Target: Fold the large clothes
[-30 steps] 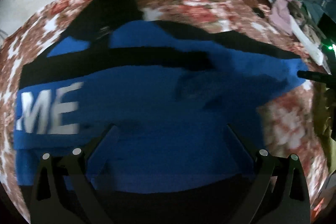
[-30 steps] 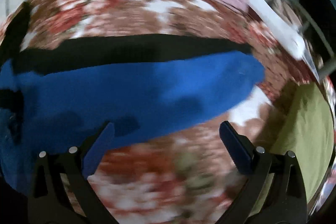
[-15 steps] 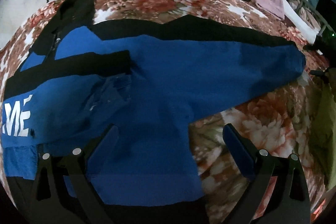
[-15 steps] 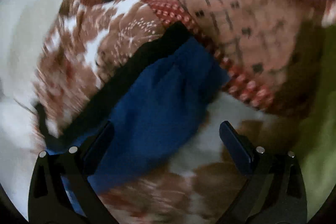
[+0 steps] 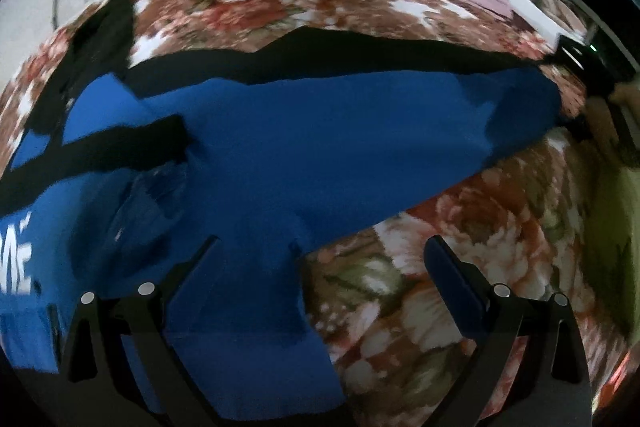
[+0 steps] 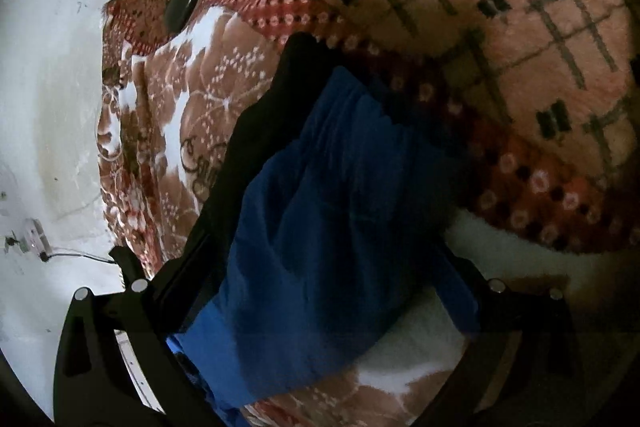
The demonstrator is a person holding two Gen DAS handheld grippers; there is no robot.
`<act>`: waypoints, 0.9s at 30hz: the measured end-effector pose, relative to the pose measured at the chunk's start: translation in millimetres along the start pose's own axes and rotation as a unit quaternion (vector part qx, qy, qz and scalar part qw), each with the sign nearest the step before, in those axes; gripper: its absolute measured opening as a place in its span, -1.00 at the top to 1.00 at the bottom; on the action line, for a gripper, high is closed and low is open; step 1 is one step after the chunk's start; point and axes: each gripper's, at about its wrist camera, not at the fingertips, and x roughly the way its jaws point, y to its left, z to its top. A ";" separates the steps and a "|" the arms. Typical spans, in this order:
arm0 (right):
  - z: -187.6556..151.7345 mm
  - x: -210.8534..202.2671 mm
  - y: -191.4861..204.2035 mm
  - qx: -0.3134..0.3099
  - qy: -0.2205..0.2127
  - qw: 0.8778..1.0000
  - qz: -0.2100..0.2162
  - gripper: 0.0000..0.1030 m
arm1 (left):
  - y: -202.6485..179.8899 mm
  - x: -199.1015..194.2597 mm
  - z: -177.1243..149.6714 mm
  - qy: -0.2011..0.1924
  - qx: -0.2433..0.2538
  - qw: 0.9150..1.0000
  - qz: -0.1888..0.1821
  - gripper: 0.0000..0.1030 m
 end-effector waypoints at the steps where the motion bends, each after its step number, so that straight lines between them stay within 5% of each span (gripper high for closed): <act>1: 0.8 0.7 -0.2 -0.003 -0.002 1.000 -0.010 -0.59 | -1.8 1.8 0.2 -0.004 0.011 1.000 -0.005 -0.89; 6: 0.8 -3.7 -14.8 0.010 -0.002 0.999 -0.036 0.45 | -13.1 15.9 1.2 -0.002 0.072 0.997 0.003 -0.89; 8: -0.5 -9.6 -10.0 -0.005 -0.001 1.000 -0.026 0.56 | -17.4 21.1 -0.9 -0.003 0.088 0.996 0.013 -0.89; 16: -5.5 -36.1 44.5 -0.092 -0.028 0.995 -0.015 0.74 | -34.3 43.0 -22.6 -0.027 0.127 0.989 0.065 -0.89; 27: -77.1 -63.7 211.5 -0.276 -0.036 0.959 0.058 0.77 | -38.1 43.0 -34.9 -0.055 0.103 0.990 0.077 -0.89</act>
